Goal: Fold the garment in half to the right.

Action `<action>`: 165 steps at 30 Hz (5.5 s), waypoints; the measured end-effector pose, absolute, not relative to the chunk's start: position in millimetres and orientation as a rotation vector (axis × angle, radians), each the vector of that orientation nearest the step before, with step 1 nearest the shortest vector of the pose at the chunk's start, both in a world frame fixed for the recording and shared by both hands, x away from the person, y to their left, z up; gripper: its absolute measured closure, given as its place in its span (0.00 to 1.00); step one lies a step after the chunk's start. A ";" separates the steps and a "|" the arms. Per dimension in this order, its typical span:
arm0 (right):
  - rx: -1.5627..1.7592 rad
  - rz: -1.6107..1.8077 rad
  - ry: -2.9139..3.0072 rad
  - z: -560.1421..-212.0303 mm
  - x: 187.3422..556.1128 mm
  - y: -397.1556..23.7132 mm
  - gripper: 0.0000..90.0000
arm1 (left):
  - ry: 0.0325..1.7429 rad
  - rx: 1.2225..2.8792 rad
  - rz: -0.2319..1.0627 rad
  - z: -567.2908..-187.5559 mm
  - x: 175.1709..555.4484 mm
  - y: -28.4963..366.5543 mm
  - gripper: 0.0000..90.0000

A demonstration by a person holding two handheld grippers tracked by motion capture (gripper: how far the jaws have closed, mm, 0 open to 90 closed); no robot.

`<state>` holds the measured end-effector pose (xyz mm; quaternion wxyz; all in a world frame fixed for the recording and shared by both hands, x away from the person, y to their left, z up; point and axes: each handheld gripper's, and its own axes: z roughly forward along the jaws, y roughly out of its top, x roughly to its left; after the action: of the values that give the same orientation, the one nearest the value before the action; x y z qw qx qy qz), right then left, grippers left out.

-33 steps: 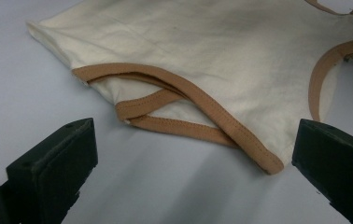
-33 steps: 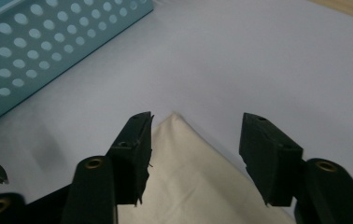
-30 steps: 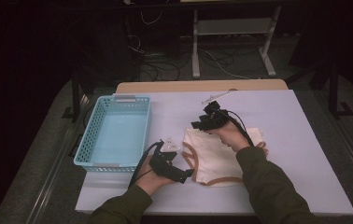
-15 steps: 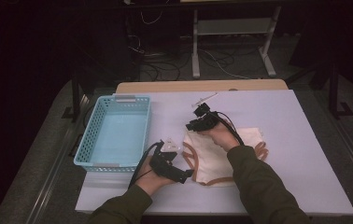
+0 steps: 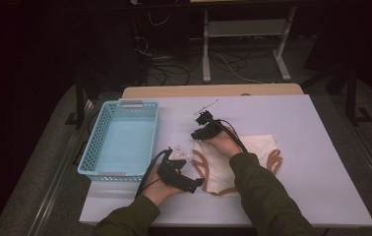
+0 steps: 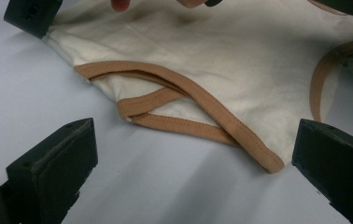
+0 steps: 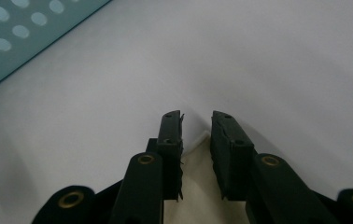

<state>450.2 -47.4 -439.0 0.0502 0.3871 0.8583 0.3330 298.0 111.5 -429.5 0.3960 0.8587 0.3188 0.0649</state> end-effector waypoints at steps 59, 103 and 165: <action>1.086 1.027 2.591 -434.2 451.4 -54.1 0.98 | 0.456 2.208 -0.088 -437.2 282.9 77.7 0.62; 1.078 1.097 2.570 -422.6 451.5 -51.3 0.98 | 0.389 2.294 -0.039 -433.9 278.9 86.8 0.97; 1.184 1.230 2.415 -382.5 444.6 -129.5 0.98 | 0.262 2.194 -0.017 -405.6 282.9 62.5 0.97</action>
<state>444.6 -129.5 -382.5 0.0920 0.3986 0.8131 0.4142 282.9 62.5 -405.6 0.4495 0.8870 0.1060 -0.0071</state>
